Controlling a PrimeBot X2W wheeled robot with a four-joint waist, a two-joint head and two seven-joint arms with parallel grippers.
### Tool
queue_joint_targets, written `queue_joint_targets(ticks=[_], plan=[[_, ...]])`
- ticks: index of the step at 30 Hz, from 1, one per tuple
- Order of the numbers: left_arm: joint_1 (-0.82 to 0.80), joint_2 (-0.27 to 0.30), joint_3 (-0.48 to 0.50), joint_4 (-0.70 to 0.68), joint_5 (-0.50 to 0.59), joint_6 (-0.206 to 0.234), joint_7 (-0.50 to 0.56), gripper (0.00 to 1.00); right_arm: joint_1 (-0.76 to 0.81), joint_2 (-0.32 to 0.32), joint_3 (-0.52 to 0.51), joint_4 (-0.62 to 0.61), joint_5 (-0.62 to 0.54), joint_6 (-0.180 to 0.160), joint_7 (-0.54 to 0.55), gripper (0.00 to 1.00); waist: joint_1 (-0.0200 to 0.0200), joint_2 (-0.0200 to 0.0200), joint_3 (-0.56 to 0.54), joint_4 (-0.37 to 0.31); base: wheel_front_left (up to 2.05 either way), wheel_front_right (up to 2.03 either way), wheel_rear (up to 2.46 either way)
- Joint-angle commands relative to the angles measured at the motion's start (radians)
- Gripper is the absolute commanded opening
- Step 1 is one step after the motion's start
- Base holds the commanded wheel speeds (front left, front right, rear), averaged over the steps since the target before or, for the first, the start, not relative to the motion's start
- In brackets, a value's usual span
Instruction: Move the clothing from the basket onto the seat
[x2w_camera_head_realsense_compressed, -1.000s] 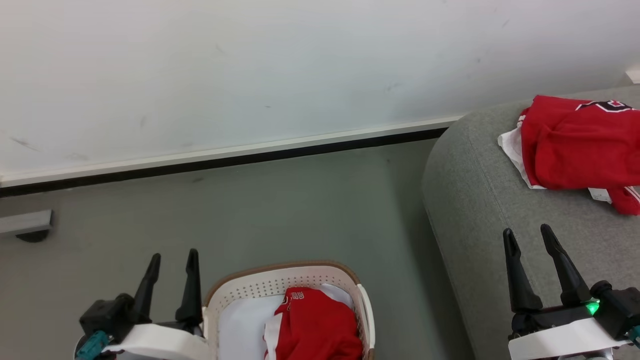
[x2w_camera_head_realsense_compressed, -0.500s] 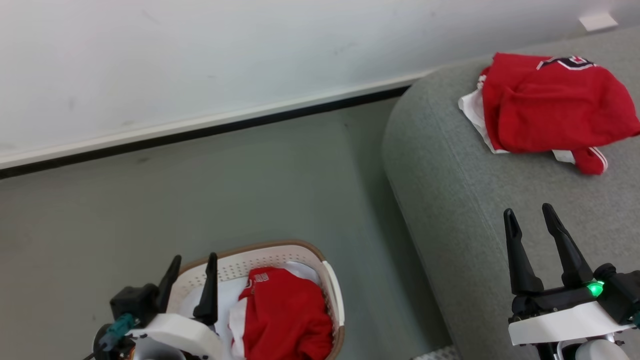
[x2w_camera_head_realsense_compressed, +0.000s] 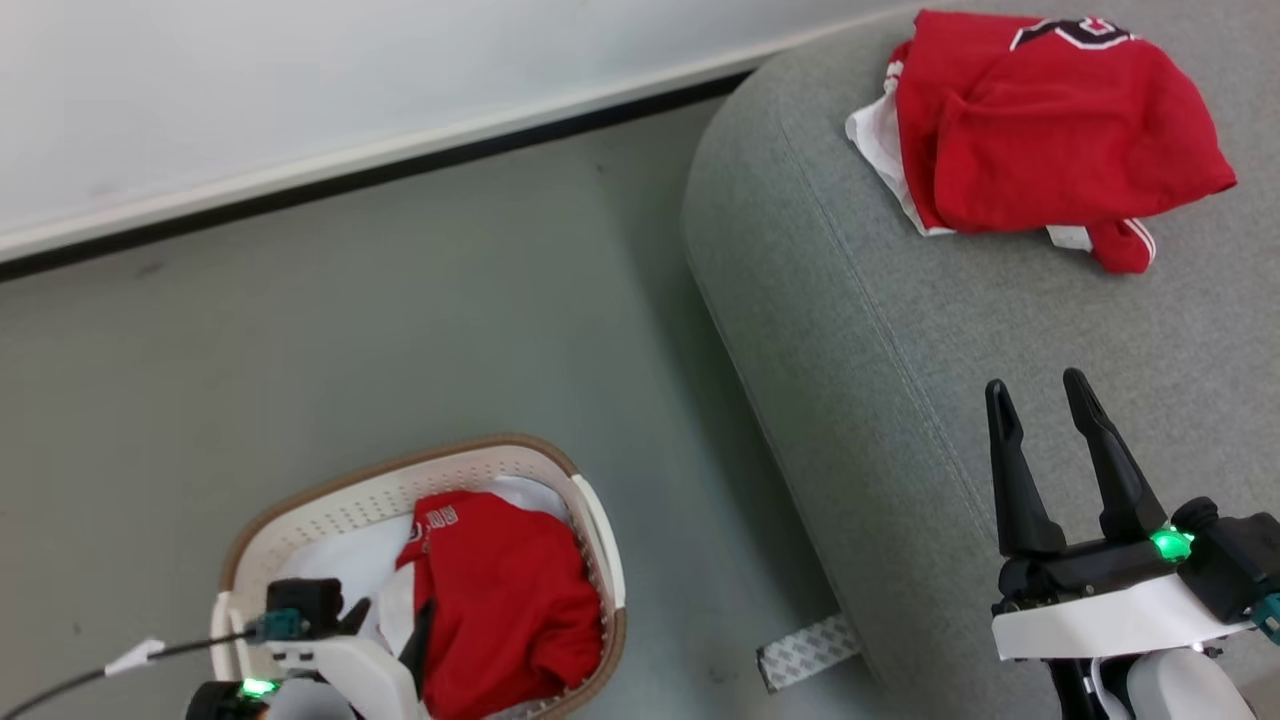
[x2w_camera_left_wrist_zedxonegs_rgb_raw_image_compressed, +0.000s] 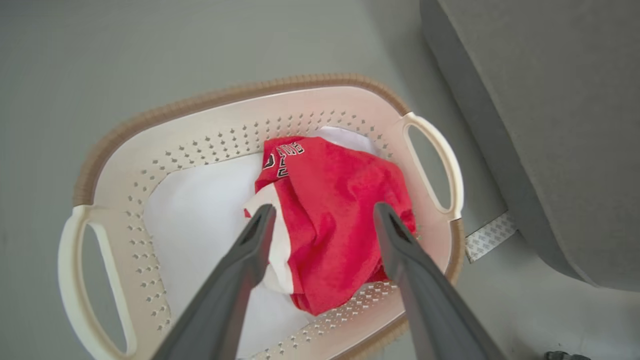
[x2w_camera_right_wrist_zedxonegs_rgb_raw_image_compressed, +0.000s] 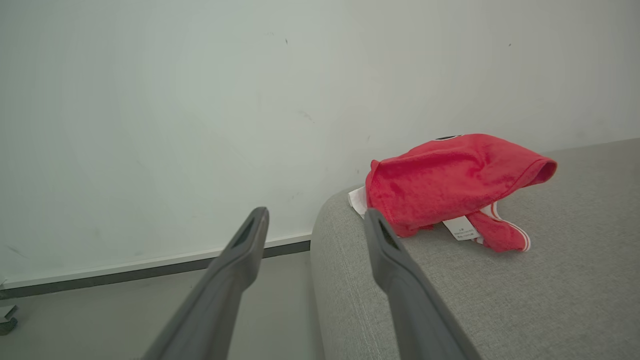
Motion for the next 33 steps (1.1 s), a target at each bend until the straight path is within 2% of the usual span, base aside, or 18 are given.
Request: queue_joint_targets(ticks=[1, 13, 19, 28, 29, 30, 31, 33], plan=[[-0.017, 0.015, -0.003, 0.015, -0.006, 0.002, 0.008, 1.00, -0.014, 0.002, 0.000, -0.005, 0.001, -0.002, -0.003, 1.00, -0.0001, 0.0000, 0.027, -0.020, 0.00, 0.00, 0.00], [-0.189, 0.118, -0.183, 0.235, 0.035, 0.002, 0.188, 1.00, -0.077, 0.044, 0.026, -0.032, 0.026, -0.002, -0.003, 1.00, -0.0001, 0.0000, 0.203, -0.096, 0.00, 0.00, 0.00], [-0.251, 0.160, -0.257, 0.262, 0.016, 0.002, 0.249, 1.00, -0.103, 0.048, 0.042, -0.042, 0.061, -0.002, -0.003, 1.00, -0.0001, 0.0000, 0.279, -0.136, 0.00, 0.00, 0.00], [-0.320, 0.190, -0.363, 0.272, 0.016, 0.002, 0.261, 1.00, -0.113, 0.048, 0.054, -0.056, 0.118, -0.002, -0.003, 1.00, -0.0001, 0.0000, 0.351, -0.177, 0.00, 0.00, 0.00], [-0.324, 0.192, -0.372, 0.273, 0.013, 0.002, 0.261, 0.94, -0.112, 0.048, 0.053, -0.058, 0.121, -0.002, -0.003, 1.00, -0.0001, 0.0000, 0.354, -0.177, 0.00, 0.00, 0.00], [-0.327, 0.193, -0.381, 0.274, 0.008, 0.002, 0.259, 0.27, -0.111, 0.048, 0.051, -0.059, 0.123, -0.002, -0.003, 1.00, -0.0001, 0.0000, 0.357, -0.177, 0.00, 0.00, 0.00], [-0.328, 0.193, -0.389, 0.275, 0.007, 0.002, 0.257, 0.00, -0.110, 0.048, 0.051, -0.060, 0.124, -0.002, -0.003, 1.00, -0.0001, 0.0000, 0.359, -0.177, 0.00, 0.00, 0.00], [-0.328, 0.193, -0.410, 0.276, 0.000, 0.002, 0.256, 0.00, -0.110, 0.048, 0.051, -0.060, 0.127, -0.002, -0.003, 1.00, -0.0001, 0.0000, 0.360, -0.177, 0.00, 0.00, 0.00]])
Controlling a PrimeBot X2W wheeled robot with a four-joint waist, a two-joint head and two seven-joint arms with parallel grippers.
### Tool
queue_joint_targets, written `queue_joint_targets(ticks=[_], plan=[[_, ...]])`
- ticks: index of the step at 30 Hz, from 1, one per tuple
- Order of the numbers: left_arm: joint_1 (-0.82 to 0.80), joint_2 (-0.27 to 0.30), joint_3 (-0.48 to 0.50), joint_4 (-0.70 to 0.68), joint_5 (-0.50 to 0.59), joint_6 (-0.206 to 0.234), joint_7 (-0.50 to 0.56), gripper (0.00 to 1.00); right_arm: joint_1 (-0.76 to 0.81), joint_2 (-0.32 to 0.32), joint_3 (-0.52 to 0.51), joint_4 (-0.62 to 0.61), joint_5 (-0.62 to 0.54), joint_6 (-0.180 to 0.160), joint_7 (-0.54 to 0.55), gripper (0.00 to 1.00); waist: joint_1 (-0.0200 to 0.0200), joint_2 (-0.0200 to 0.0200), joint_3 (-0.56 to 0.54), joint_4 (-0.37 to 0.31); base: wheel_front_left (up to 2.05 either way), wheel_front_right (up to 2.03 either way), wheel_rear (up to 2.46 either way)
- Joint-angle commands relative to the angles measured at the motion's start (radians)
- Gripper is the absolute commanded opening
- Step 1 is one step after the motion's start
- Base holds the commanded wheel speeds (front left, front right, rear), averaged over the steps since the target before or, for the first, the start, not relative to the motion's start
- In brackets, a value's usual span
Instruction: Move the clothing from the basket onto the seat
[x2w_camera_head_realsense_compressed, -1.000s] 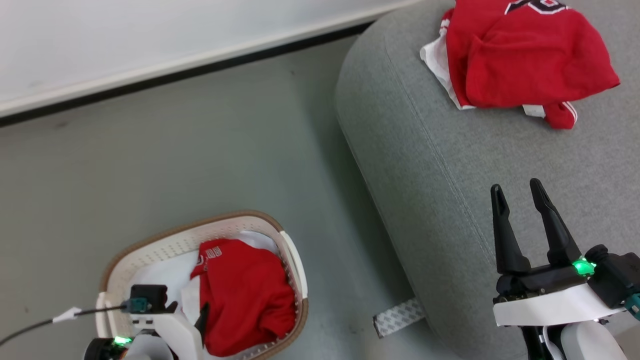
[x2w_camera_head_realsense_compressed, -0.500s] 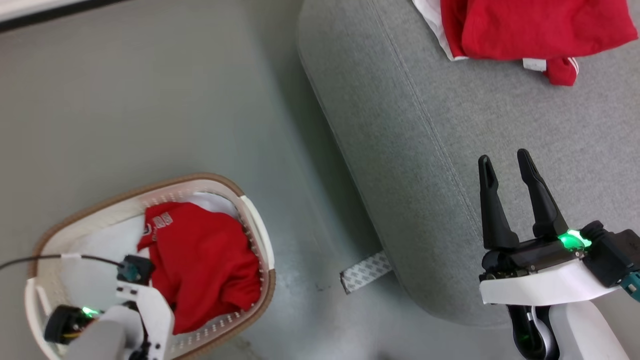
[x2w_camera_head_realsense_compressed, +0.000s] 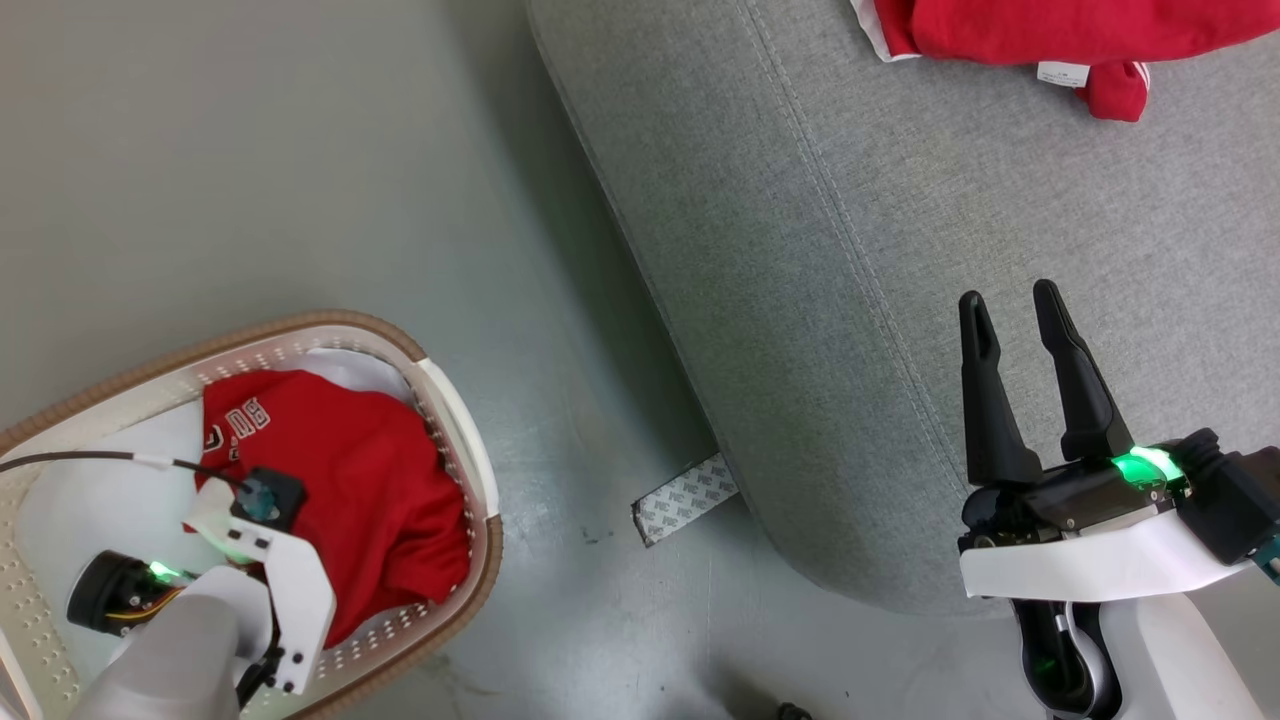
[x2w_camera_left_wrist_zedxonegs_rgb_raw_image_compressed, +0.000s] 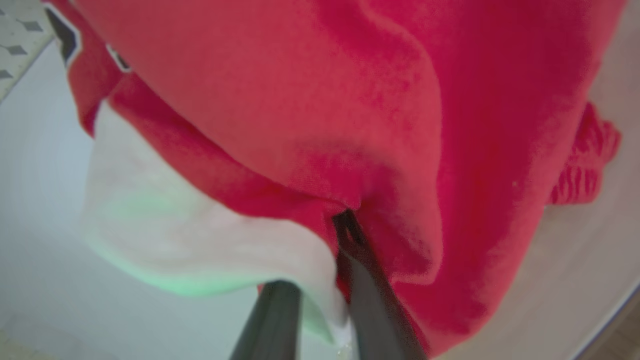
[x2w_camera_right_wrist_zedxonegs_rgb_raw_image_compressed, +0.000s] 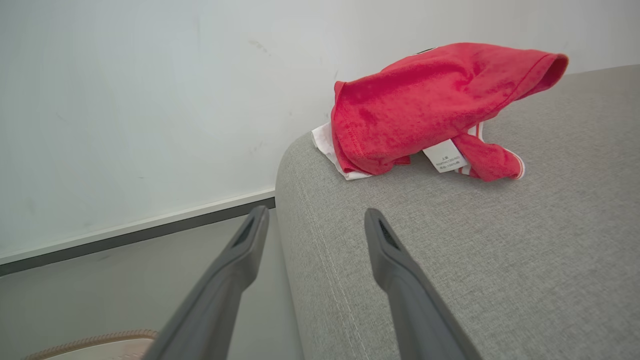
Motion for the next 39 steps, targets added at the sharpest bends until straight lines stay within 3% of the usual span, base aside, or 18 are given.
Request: queue_joint_targets(ticks=[1, 9, 14, 27, 39], plan=[[-0.004, 0.010, -0.007, 0.002, -0.009, 0.002, -0.006, 0.00, -0.001, 0.003, -0.004, -0.004, 0.013, -0.002, -0.003, 1.00, -0.0001, 0.0000, -0.001, 0.000, 0.00, 0.00, 0.00], [-0.007, 0.019, -0.039, 0.006, -0.071, 0.002, -0.029, 0.00, -0.025, 0.003, 0.006, 0.013, 0.020, -0.002, -0.003, 1.00, -0.0001, 0.0000, -0.019, -0.003, 0.00, 0.00, 0.00], [0.009, -0.012, -0.051, 0.002, -0.117, 0.002, -0.066, 0.00, -0.009, 0.002, -0.012, 0.026, 0.004, -0.002, -0.003, 1.00, -0.0001, 0.0000, -0.075, 0.031, 0.00, 0.00, 0.00], [0.084, -0.143, -0.105, -0.057, -0.249, 0.002, -0.214, 0.00, 0.035, 0.001, -0.072, 0.044, -0.106, -0.002, -0.003, 1.00, -0.0001, 0.0000, -0.310, 0.211, 0.00, 0.00, 0.00], [0.145, -0.198, -0.191, -0.175, -0.370, 0.002, -0.338, 0.00, 0.104, -0.056, -0.079, 0.072, -0.121, -0.002, -0.003, 1.00, -0.0001, 0.0000, -0.512, 0.373, 0.00, 0.00, 0.00]])
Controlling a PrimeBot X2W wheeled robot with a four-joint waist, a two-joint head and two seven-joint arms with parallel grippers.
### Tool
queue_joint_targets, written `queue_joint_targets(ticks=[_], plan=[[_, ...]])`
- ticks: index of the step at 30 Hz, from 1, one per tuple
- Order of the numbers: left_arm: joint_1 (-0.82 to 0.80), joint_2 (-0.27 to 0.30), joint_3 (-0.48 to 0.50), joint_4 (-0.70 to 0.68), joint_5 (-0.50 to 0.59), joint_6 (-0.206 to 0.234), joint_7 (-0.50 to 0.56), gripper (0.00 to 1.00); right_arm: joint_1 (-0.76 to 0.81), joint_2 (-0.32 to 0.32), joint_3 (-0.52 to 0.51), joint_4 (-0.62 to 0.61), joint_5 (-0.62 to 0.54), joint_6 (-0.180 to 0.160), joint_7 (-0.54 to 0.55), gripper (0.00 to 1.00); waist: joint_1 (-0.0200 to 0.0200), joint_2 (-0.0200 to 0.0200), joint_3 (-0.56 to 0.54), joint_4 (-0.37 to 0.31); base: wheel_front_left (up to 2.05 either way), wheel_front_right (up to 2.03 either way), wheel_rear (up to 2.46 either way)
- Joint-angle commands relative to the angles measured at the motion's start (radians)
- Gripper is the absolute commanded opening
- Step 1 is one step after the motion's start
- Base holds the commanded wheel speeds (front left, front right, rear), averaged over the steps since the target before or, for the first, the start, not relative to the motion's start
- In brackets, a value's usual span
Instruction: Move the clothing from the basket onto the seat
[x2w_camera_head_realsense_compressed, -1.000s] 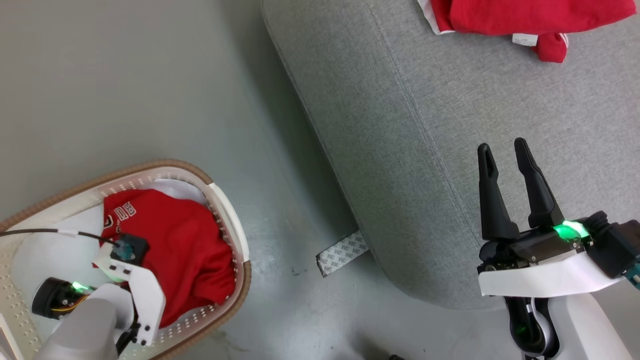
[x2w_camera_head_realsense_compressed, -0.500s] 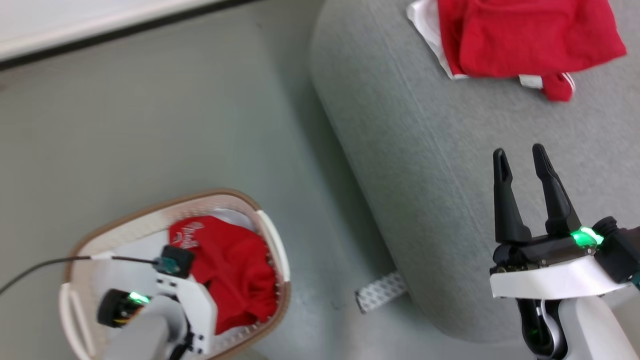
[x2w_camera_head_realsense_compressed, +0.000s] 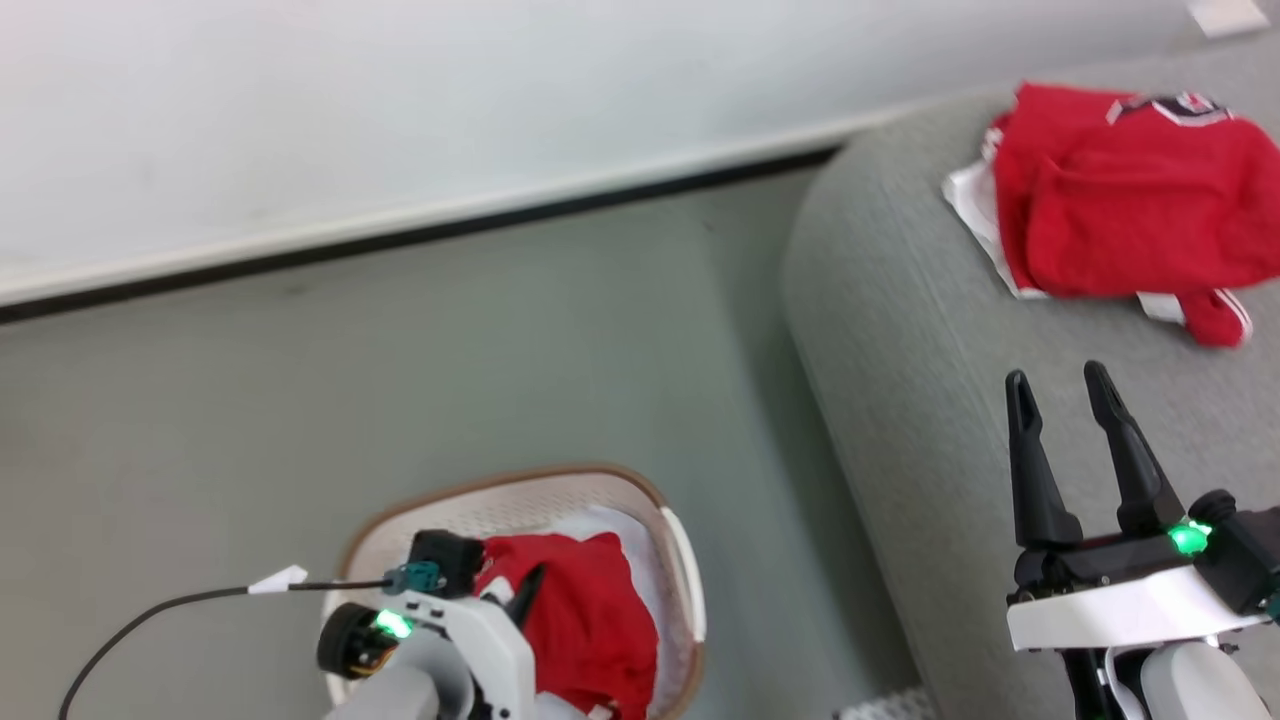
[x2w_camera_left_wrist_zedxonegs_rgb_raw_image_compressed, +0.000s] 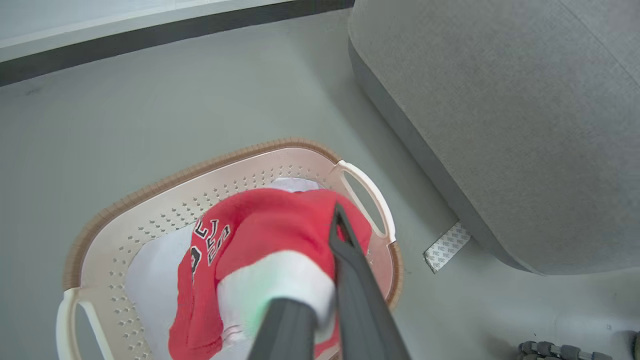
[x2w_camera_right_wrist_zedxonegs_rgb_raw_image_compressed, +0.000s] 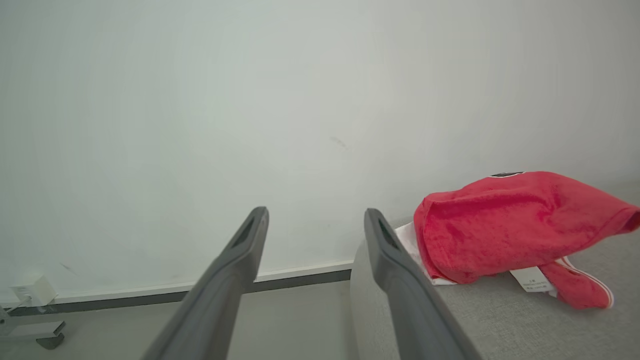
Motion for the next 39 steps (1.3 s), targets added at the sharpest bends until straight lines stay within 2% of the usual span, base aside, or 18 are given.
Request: queue_joint_targets(ticks=[1, 8, 15, 22, 30, 39], plan=[[0.009, 0.000, -0.009, -0.021, -0.020, 0.002, -0.011, 0.00, 0.018, -0.012, 0.000, 0.003, -0.002, -0.002, -0.003, 1.00, 0.0001, 0.0000, -0.076, 0.075, 0.00, 0.00, 0.00], [-0.015, 0.017, -0.016, -0.130, -0.042, 0.002, -0.021, 0.00, 0.052, -0.017, 0.000, 0.016, 0.007, -0.002, -0.003, 1.00, 0.0001, 0.0000, -0.137, 0.128, 0.00, 0.00, 0.00], [-0.019, 0.043, 0.057, -0.328, -0.008, 0.002, -0.021, 0.00, 0.082, -0.022, 0.021, 0.031, 0.012, -0.002, -0.003, 1.00, 0.0001, 0.0000, -0.204, 0.163, 0.00, 0.00, 0.00], [-0.022, 0.048, 0.142, -0.522, 0.030, 0.024, -0.021, 0.00, 0.102, -0.027, 0.046, 0.039, 0.020, -0.002, -0.003, 1.00, 0.0001, 0.0000, -0.246, 0.173, 0.00, 0.00, 0.00], [-0.050, 0.045, 0.201, -0.678, 0.026, 0.056, -0.021, 0.00, 0.118, -0.026, 0.068, 0.038, 0.025, -0.002, -0.003, 1.00, 0.0001, 0.0000, -0.260, 0.177, 0.00, 0.00, 0.00], [-0.013, 0.047, 0.216, -0.768, 0.000, 0.093, -0.007, 0.00, 0.121, -0.035, 0.110, 0.041, 0.038, -0.002, -0.003, 1.00, 0.0001, 0.0000, -0.260, 0.169, 0.00, 0.00, 0.00]])
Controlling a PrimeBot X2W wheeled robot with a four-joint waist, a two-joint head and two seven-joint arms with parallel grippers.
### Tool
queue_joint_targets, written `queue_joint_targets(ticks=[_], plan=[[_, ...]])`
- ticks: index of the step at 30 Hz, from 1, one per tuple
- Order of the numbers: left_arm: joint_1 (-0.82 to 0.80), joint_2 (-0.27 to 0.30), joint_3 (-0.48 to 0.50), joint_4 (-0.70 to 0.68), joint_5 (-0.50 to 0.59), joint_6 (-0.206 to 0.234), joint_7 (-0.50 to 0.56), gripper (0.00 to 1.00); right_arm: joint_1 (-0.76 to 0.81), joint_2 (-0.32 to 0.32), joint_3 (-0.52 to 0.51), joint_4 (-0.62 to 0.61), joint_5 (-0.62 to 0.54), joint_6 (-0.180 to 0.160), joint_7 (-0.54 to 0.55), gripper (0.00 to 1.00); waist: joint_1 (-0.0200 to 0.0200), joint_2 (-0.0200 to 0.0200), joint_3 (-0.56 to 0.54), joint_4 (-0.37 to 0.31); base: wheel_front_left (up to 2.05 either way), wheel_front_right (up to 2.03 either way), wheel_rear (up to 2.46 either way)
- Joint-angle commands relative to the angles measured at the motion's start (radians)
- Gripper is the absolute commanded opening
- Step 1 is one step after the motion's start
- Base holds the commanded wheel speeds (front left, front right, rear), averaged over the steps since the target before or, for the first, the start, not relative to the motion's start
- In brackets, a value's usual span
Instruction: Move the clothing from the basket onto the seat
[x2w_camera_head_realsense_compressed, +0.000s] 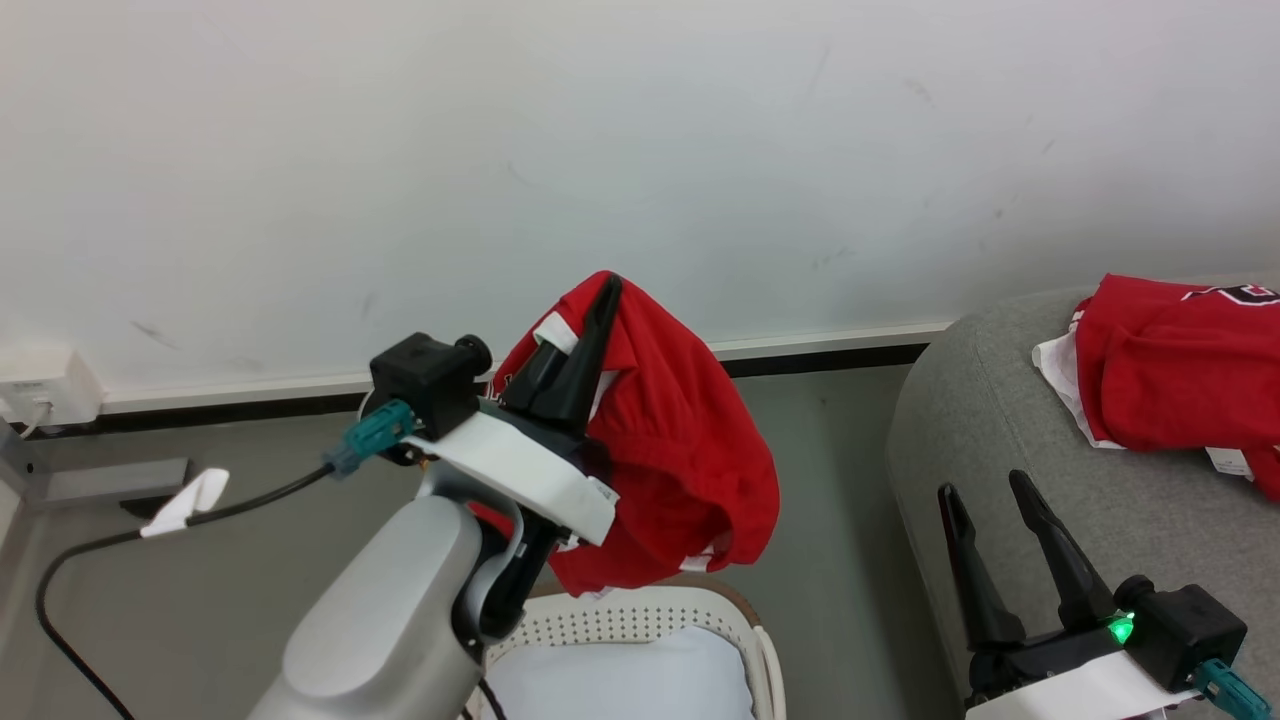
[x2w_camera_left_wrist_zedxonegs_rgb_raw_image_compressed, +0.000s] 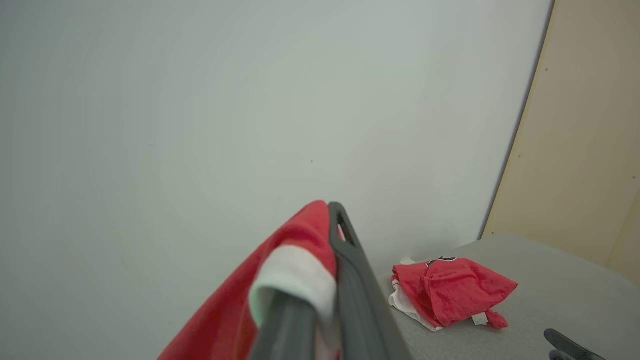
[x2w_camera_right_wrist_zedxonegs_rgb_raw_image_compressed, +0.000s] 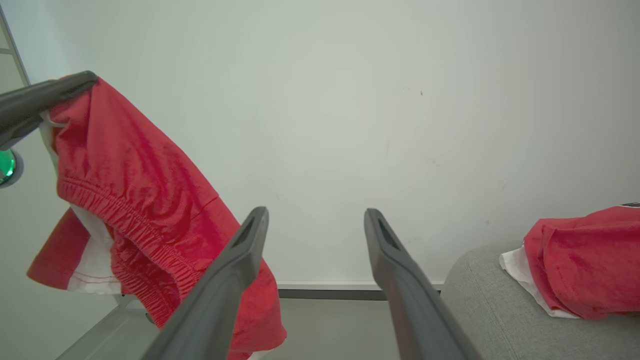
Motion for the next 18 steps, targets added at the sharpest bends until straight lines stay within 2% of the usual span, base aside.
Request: queue_joint_targets(ticks=[1, 8, 18], plan=[[0.006, 0.006, 0.003, -0.008, -0.013, 0.004, -0.001, 0.00, 0.007, -0.009, 0.002, 0.001, 0.004, -0.002, -0.003, 1.00, 0.0000, 0.0000, 0.001, 0.000, 0.00, 0.00, 0.00], [0.007, 0.011, 0.004, -0.012, -0.020, 0.011, 0.001, 0.00, -0.018, -0.029, 0.051, 0.010, 0.010, -0.002, -0.003, 1.00, 0.0000, 0.0000, 0.005, -0.002, 0.00, 0.00, 0.00], [-0.002, -0.026, -0.033, -0.026, -0.022, 0.000, 0.012, 0.00, -0.095, -0.067, 0.245, 0.092, 0.016, -0.002, -0.003, 1.00, 0.0000, 0.0000, 0.009, 0.028, 0.00, 0.00, 0.00]])
